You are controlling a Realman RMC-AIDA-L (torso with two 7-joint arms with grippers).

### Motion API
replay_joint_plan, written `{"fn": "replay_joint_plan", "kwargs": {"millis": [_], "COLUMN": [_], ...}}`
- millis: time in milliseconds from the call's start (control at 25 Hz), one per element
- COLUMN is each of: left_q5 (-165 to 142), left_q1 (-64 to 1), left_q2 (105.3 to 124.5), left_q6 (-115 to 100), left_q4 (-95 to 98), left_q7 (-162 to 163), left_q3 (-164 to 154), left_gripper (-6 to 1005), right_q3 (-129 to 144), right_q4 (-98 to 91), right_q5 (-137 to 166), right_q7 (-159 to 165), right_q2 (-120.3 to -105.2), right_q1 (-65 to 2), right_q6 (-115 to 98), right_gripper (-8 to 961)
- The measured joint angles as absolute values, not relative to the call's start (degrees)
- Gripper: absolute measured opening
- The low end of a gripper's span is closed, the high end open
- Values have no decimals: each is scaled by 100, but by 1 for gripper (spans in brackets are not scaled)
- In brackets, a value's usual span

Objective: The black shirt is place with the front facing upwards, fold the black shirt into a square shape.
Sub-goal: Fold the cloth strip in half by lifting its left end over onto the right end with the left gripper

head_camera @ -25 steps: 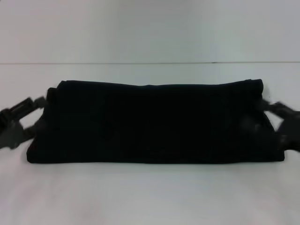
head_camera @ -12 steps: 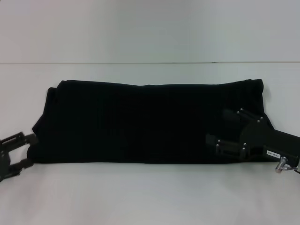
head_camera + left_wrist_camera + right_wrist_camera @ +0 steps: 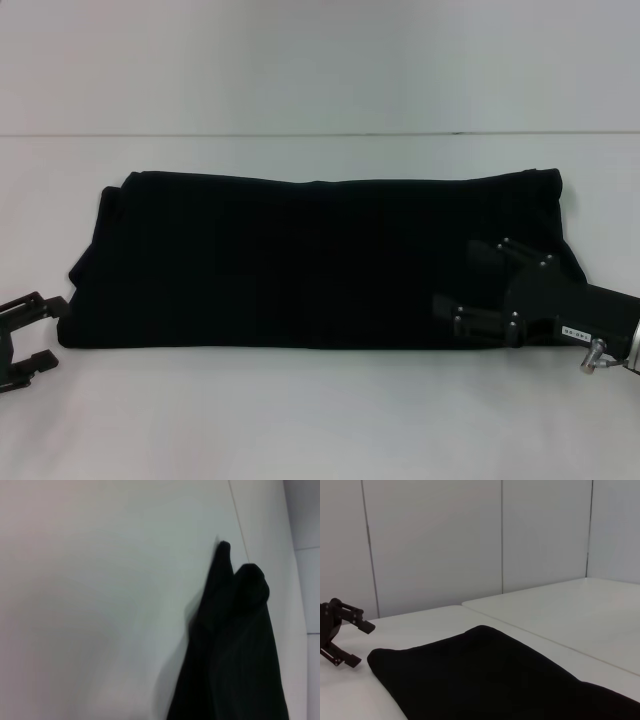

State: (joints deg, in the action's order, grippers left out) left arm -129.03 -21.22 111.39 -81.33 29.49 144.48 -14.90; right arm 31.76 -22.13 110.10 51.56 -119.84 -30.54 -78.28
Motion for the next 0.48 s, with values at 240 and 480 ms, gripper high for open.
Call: {"fn": "replay_joint_plan", "kwargs": {"millis": [240,480], "left_q5": [-12911,-12919], "left_q1": [-2206,-2408], "left_q2": [11187,11189], "left_q6": [-7930,-7652], "left_q4": [2895,2663], "left_q7": [14498,14467], "left_q3": [-1501,-1620], "left_gripper": [852,852], "right_q3": [3181,3191], "right_q4": [-2215,-2209], "right_q5": [11013,11013], "right_q7": [5166,5200], "right_q2": [-11987,-11988], "right_q1": [-3059,-3079], "right_q6": [-7823,-7841], "right_gripper": [946,946]}}
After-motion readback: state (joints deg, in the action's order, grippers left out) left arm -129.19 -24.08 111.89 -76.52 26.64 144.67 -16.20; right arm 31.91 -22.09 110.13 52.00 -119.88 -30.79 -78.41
